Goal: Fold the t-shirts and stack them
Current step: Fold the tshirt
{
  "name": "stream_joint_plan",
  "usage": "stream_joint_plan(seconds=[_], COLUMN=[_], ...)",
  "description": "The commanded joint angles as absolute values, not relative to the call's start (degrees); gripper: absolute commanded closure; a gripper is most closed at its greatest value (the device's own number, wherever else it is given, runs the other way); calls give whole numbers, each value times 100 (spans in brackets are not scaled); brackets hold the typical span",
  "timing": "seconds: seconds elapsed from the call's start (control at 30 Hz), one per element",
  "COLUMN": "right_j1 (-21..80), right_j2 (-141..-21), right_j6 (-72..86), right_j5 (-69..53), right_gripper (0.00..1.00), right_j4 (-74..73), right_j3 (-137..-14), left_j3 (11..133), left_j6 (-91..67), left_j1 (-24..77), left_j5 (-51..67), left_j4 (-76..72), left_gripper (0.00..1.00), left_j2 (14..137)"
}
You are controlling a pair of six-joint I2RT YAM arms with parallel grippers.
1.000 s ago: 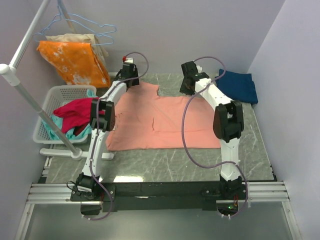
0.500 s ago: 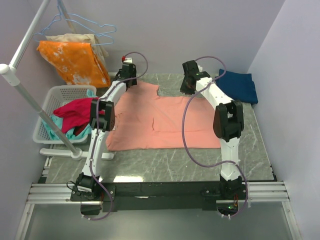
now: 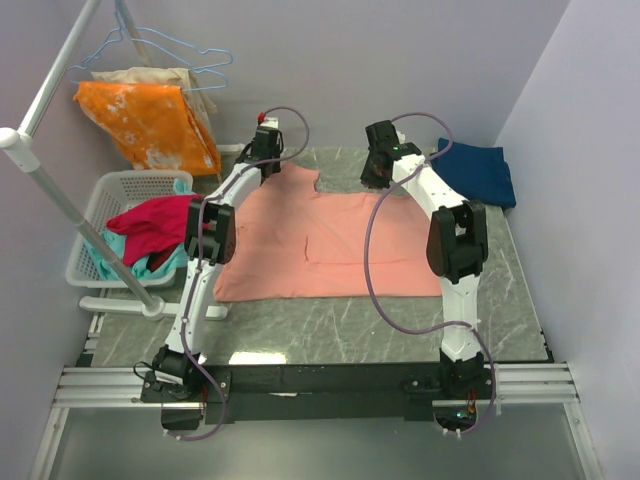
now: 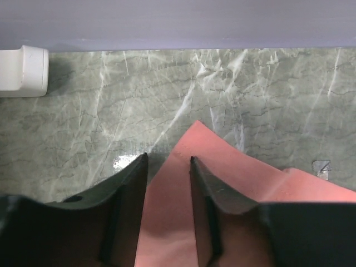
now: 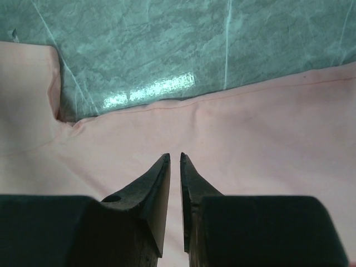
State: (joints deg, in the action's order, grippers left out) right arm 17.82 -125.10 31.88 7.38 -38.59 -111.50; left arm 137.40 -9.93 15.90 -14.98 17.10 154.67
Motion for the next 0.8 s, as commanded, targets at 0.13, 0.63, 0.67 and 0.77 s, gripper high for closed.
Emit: stream_joint_plan(seconds=[0.13, 0.63, 0.67, 0.77], right_j1=[1740, 1731, 1740, 1732], right_j2=[-12322, -12226, -12217, -12217], right_j6=[3164, 3138, 3120, 3103], right_j5=[633, 677, 668, 677], right_gripper=[82, 85, 84, 85], right_j4=[-3806, -3885, -3867, -3902], right_j3=[-11347, -11276, -11259, -11259], left_j3=[14036, 14036, 14036, 14019], left_j6=[-826, -756, -773, -878], left_j1=[1600, 1608, 1608, 1617], left_j5=[-1749, -1968, -1995, -2030], left_j4=[1564, 1521, 1512, 1460], left_gripper=[74, 91, 82, 48], left_j2=[15557, 15566, 15565, 15522])
